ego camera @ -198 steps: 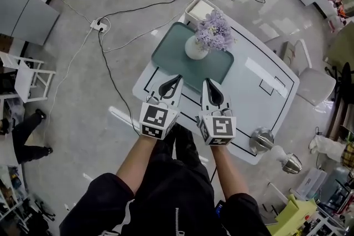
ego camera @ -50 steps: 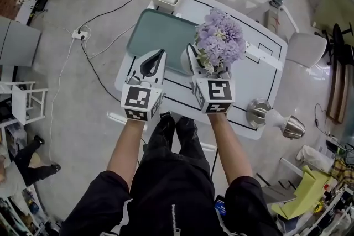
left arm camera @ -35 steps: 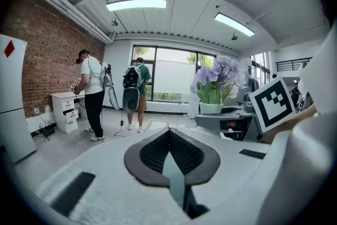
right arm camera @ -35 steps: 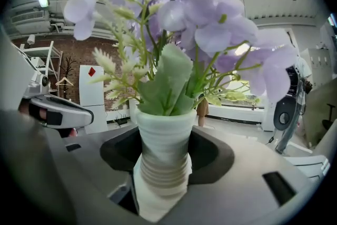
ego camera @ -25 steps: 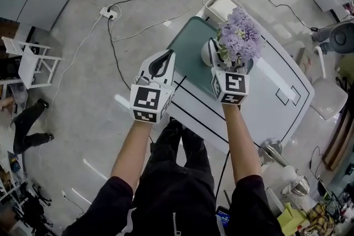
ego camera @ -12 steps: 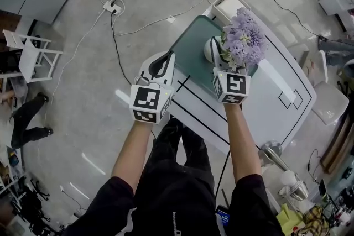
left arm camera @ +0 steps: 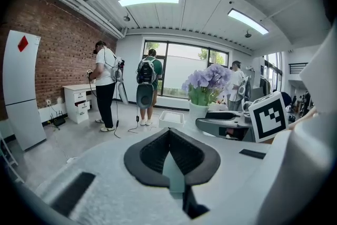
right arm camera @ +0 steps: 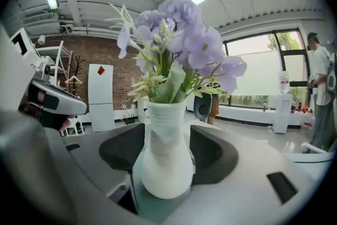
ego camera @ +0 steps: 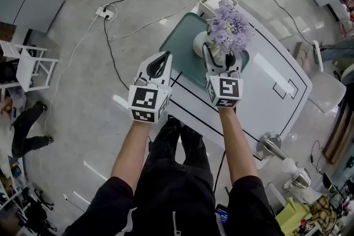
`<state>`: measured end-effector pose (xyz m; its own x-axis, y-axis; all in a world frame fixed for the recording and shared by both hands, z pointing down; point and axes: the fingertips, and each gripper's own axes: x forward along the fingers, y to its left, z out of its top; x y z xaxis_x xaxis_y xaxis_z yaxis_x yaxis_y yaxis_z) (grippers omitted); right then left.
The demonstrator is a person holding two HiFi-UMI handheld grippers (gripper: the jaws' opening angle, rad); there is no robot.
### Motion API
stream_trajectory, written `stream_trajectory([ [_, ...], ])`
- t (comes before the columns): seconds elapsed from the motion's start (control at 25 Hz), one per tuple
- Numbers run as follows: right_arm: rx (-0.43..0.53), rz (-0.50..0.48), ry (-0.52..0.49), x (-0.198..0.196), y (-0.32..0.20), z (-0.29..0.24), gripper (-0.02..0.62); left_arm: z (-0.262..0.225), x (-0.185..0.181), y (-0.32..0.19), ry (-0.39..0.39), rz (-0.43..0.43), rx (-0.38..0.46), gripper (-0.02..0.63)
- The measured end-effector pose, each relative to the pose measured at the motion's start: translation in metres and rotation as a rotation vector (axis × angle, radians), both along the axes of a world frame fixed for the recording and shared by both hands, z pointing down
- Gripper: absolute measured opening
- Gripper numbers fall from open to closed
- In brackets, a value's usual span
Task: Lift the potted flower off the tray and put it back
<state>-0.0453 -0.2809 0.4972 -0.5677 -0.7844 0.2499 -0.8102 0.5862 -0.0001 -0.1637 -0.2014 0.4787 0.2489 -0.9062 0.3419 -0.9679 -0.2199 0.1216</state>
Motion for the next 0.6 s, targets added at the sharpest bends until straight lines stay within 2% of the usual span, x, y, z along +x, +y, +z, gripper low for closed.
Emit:
stream_trajectory([
  [0.32, -0.101, 0.07, 0.0, 0.04, 0.059, -0.017, 0.251, -0.005, 0.042, 0.018, 0.007, 0.074, 0.004, 0.005],
  [0.36, -0.117, 0.072, -0.006, 0.045, 0.067, -0.02, 0.233, -0.007, 0.048, 0.021, 0.01, 0.085, 0.005, 0.005],
  [0.44, -0.132, 0.086, -0.022, 0.056, 0.08, -0.03, 0.088, -0.013, 0.061, 0.025, 0.013, 0.109, 0.011, 0.005],
  [0.52, -0.142, 0.101, -0.051, 0.066, 0.092, -0.041, 0.035, -0.02, 0.074, 0.029, 0.017, 0.131, 0.02, 0.005],
  [0.6, -0.146, 0.112, -0.073, 0.075, 0.102, -0.049, 0.008, -0.027, 0.087, 0.031, 0.017, 0.152, 0.031, 0.005],
])
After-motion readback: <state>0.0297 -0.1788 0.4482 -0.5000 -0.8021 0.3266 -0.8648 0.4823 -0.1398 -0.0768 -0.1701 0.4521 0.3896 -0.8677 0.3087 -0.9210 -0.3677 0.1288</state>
